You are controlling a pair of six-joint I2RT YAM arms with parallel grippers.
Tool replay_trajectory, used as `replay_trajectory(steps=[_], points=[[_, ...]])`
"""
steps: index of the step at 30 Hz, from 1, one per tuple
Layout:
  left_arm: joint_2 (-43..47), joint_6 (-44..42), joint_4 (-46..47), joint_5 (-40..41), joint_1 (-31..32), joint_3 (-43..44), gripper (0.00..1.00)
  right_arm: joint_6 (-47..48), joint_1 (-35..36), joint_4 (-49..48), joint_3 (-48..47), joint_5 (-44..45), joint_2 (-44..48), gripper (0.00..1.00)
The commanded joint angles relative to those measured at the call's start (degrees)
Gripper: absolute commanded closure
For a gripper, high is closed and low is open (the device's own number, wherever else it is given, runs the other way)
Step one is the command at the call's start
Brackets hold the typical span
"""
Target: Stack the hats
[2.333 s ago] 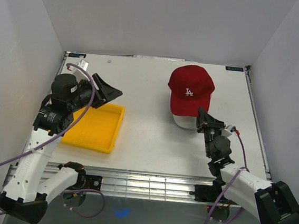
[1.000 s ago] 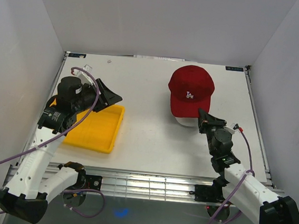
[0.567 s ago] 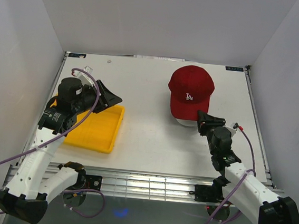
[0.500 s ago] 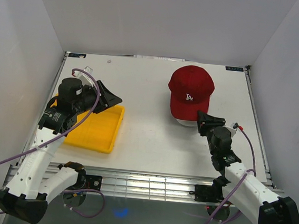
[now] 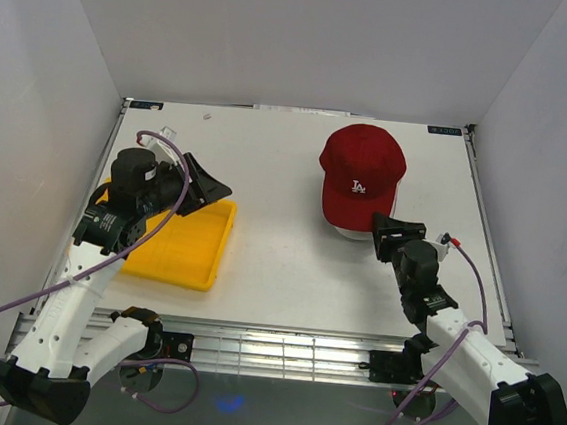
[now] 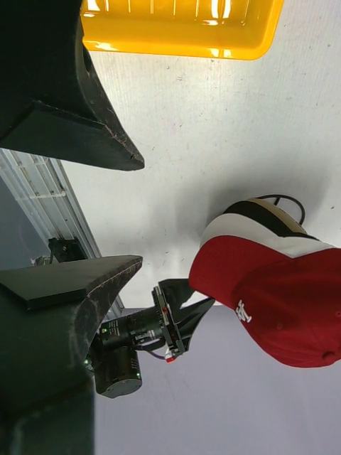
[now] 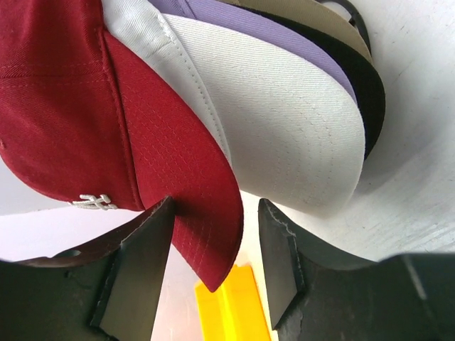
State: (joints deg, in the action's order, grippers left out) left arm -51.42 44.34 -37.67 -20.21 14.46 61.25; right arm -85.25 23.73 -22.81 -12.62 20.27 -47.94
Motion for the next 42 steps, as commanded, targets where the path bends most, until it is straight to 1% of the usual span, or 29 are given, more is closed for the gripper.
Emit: replay_trajectory(steps=[1,8,16,20,29,37,39,40,41,42], points=[[1.1,-0.7,1.0,-0.7,0.3,-1.0,0.39,2.0,-0.1,2.0,-0.7,-0.8,1.0,0.43],[1.0,-0.5,1.5,-1.1,0.2,-1.3,0.39,1.6,0.3,-0.2,-0.9,-2.6,1.8,0.4],[1.0,-0.4,2.0,-1.2,0.2,-1.6,0.39,2.0,2.0,-1.5,-0.6,-2.2,2.6,0.37],[0.8,-0.3,2.1,-1.2,0.2,-1.7,0.39,2.6,4.1,-0.2,-2.2,-1.4,2.2,0.37],[1.1,-0.5,2.3,-1.3,0.2,-2.2,0.39,1.9,8.6,-2.9,-2.5,1.9,-0.6,0.36],[1.2,-0.6,2.3,-1.4,0.2,-2.9,0.39,1.4,9.1,-5.9,-2.8,3.5,-1.6,0.39],[1.1,-0.7,2.3,-1.3,0.2,-2.9,0.39,1.3,9.1,-6.3,-3.4,3.7,-2.4,0.43],[1.2,-0.8,2.3,-1.3,0.2,-2.9,0.39,1.1,9.1,-6.5,-3.5,3.9,-2.6,0.46],[1.1,-0.8,2.3,-1.2,0.2,-2.9,0.39,1.1,9.1,-6.8,-3.5,4.0,-2.9,0.51],[1.3,-1.1,2.3,-1.2,0.2,-2.8,0.39,1.0,9.1,-6.9,-3.4,4.2,-2.9,0.54]])
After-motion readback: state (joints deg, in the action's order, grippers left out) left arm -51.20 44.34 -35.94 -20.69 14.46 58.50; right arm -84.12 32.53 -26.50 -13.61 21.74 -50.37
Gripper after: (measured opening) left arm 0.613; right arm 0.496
